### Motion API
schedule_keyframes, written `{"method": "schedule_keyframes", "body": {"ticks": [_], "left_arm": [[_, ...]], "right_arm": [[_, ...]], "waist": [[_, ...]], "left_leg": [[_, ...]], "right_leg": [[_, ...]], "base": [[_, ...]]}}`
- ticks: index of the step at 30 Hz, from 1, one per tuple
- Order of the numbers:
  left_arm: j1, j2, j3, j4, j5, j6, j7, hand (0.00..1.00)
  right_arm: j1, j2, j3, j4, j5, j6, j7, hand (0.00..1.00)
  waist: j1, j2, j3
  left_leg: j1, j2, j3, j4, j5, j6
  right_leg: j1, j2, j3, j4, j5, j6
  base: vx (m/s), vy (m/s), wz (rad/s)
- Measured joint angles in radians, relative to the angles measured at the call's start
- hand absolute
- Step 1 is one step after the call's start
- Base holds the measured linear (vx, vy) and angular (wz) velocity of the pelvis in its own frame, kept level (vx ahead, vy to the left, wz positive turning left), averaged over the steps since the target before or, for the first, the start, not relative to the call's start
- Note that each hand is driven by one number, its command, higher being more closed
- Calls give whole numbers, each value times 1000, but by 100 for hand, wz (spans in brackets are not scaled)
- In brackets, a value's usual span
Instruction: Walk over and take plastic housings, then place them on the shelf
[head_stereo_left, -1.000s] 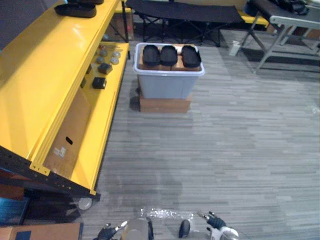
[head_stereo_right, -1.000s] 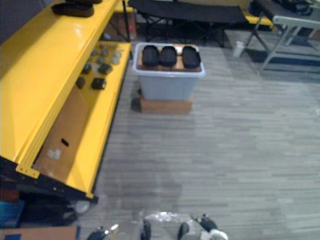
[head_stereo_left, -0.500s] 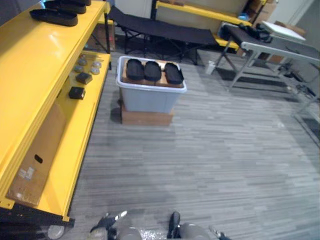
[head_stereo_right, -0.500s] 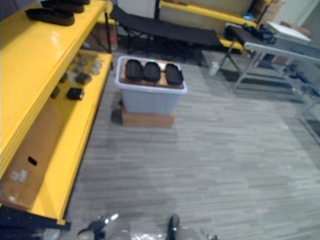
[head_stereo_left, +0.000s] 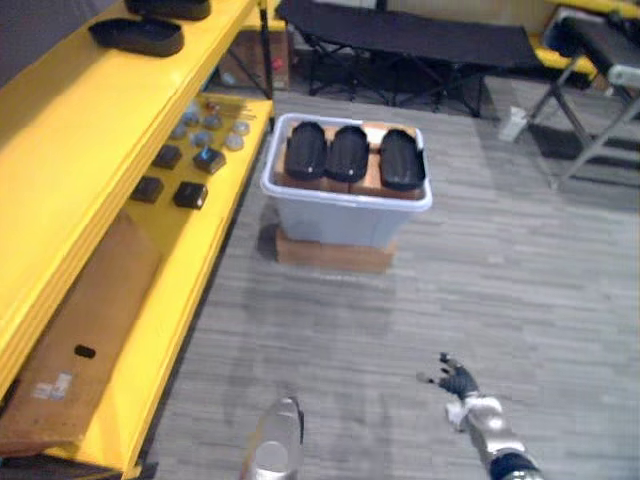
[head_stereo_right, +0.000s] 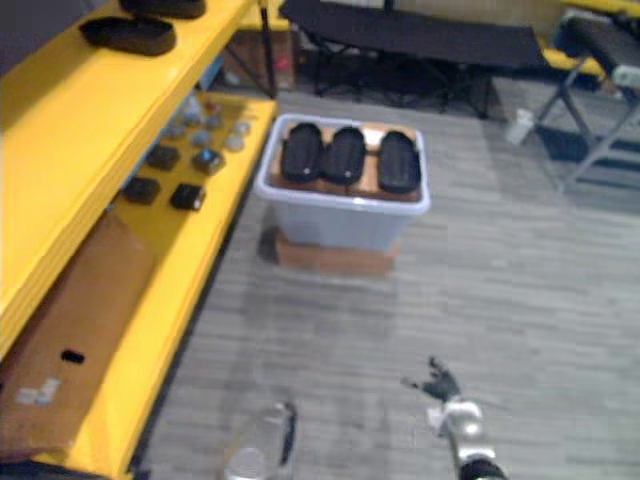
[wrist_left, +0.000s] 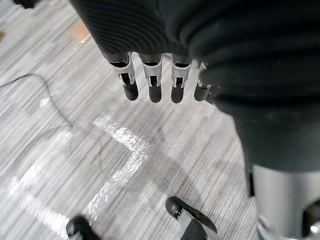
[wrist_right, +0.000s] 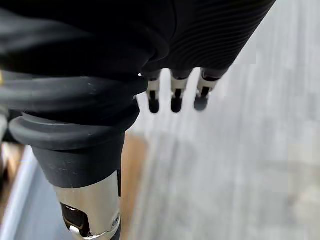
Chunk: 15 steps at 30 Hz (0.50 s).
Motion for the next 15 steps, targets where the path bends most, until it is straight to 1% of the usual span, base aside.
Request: {"method": "schedule_keyframes", "body": {"ticks": [1,2,3,4,5,6,7,8,9,10,11,12,13,14,15], "left_arm": [[-17,4,-25,-3,-13,-13,2,0],[-58,16,-54,-4,-64,-28,3,0],[-118,29,-103,-5,-122,-54,10,0],[-184,45,-150,-13,-156,-94,17,0],[-219,46,-168,-24,-157,-119,22,0],[-251,46,-190,-36,-164,-140,28,0],[-329,39,-249,-75,-203,-182,48,0],[-388,22,-288,-114,-242,-197,64,0],[-395,18,-296,-125,-252,-199,68,0],[-412,-4,-316,-165,-276,-203,83,0],[-424,-19,-336,-184,-298,-198,95,0],[-426,-31,-340,-189,-303,-187,100,0],[-418,-78,-343,-185,-303,-146,111,0],[-399,-114,-340,-160,-302,-111,125,0],[-379,-127,-333,-148,-299,-93,131,0]], "right_arm": [[8,10,-3,14,-1,1,12,0],[27,27,-7,42,-11,-4,30,0],[60,53,-23,84,-26,-5,40,0],[107,75,-35,116,-44,-2,49,0],[129,83,-37,127,-52,2,49,0],[150,93,-46,132,-66,7,48,0],[199,132,-116,116,-84,19,45,0],[242,149,-140,105,-119,43,46,0],[249,153,-144,102,-126,48,46,0],[285,168,-144,85,-147,72,44,0],[316,186,-146,76,-156,87,44,0],[318,185,-146,74,-156,95,44,0],[315,160,-140,74,-158,110,41,0],[302,145,-136,76,-156,121,24,0],[298,137,-127,77,-154,119,10,0]], "waist": [[-14,3,0],[-40,18,9],[-61,26,10],[-77,41,9],[-90,44,8],[-99,49,7],[-123,57,7],[-132,55,6],[-134,54,6],[-145,45,0],[-155,30,-11],[-162,33,-13],[-169,74,-28],[-163,100,-26],[-160,110,-27]], "left_leg": [[23,6,2,-23,-3,5],[62,16,-1,-57,2,-1],[111,34,-1,-98,6,-7],[144,57,-2,-131,2,-14],[159,66,-1,-146,1,-19],[167,75,-1,-158,-1,-24],[189,99,4,-171,-15,-48],[219,123,12,-164,-42,-78],[222,125,13,-162,-48,-84],[251,135,6,-155,-78,-108],[271,135,-15,-151,-108,-129],[282,140,-28,-153,-117,-139],[290,182,-48,-152,-117,-155],[253,204,-78,-57,-97,-151],[219,213,-93,22,-77,-151]], "right_leg": [[-32,-8,-9,61,1,-7],[-61,-4,-35,74,-17,-31],[-100,9,-60,32,-20,-37],[-148,35,-60,-54,-7,-23],[-177,42,-60,-95,13,-13],[-206,44,-59,-132,46,-11],[-279,46,-59,-232,153,-14],[-316,52,-56,-306,246,-16],[-318,52,-54,-314,263,-17],[-320,51,-49,-326,319,-19],[-310,48,-34,-315,393,-29],[-311,49,-26,-290,447,-32],[-317,80,-51,-240,384,-43],[-311,98,-65,-225,341,-59],[-300,105,-69,-221,328,-67]], "base": [[336,59,-18],[224,65,-4],[73,56,-1],[-95,57,-7],[-220,75,-5],[-195,78,-13],[-171,35,-22],[-84,-13,-21],[33,-109,-5],[212,-234,26],[284,-285,40],[383,-324,49],[381,-302,37],[371,-306,24],[312,-280,9]]}}
